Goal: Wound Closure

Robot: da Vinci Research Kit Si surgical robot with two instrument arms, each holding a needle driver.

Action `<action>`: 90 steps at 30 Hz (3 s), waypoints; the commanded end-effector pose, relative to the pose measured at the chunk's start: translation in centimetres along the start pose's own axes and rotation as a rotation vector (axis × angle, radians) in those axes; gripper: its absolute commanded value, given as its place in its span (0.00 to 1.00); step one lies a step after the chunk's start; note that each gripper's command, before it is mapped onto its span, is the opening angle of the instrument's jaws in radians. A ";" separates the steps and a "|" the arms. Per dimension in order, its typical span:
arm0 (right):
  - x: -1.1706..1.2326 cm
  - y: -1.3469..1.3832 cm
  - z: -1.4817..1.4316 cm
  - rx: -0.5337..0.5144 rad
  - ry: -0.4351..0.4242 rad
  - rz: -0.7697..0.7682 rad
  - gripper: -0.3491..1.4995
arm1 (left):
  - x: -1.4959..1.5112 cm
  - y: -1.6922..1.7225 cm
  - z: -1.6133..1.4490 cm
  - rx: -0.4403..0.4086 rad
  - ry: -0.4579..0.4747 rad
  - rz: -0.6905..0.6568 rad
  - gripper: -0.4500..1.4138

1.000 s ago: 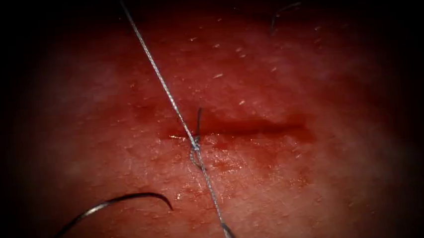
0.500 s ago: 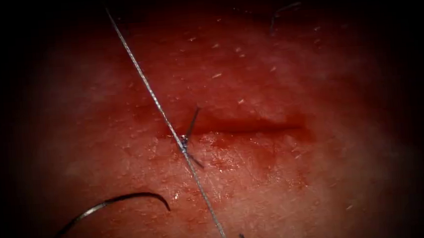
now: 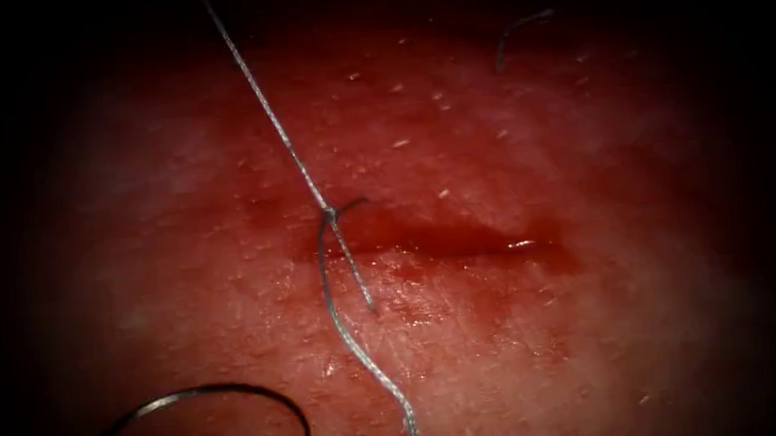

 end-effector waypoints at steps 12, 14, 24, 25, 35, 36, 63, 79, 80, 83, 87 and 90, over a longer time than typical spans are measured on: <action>0.37 -0.01 -0.05 0.104 0.133 -0.243 0.47 | -0.09 0.44 -0.17 -0.051 0.086 0.030 0.00; 0.60 0.04 -0.07 0.123 0.155 -0.398 0.64 | -0.12 0.57 -0.28 -0.084 0.082 0.059 0.00; 1.97 0.50 0.07 0.323 0.174 -0.718 0.76 | -0.50 1.27 -1.01 -0.227 0.090 0.090 0.00; 2.01 0.52 0.09 0.320 0.175 -0.715 0.76 | -0.57 1.34 -1.09 -0.255 0.090 0.082 0.00; 1.90 0.49 0.26 0.304 0.189 -0.728 0.56 | -2.12 2.52 -2.04 -0.458 0.006 0.047 0.00; 1.90 0.48 0.27 0.303 0.190 -0.728 0.55 | -2.22 2.57 -2.08 -0.459 -0.002 0.048 0.00; 1.71 0.46 0.43 0.291 0.200 -0.741 0.43 | -2.04 2.52 -3.42 -0.436 0.091 -0.129 0.99; 1.61 0.30 0.62 0.276 0.207 -0.739 0.40 | -1.00 3.74 -3.59 -0.627 0.189 -0.274 0.83; 1.61 0.30 0.62 0.277 0.206 -0.734 0.39 | -0.98 3.87 -3.42 -0.630 0.190 -0.283 0.84; 1.62 0.33 0.61 0.277 0.205 -0.733 0.38 | -0.98 4.23 -2.90 -0.661 0.156 -0.327 0.85; 1.63 0.38 0.58 0.281 0.205 -0.734 0.31 | -0.99 4.48 -2.33 -0.686 0.113 -0.386 0.85; 1.62 0.38 0.57 0.278 0.204 -0.734 0.30 | -0.96 4.49 -2.14 -0.685 0.088 -0.394 0.85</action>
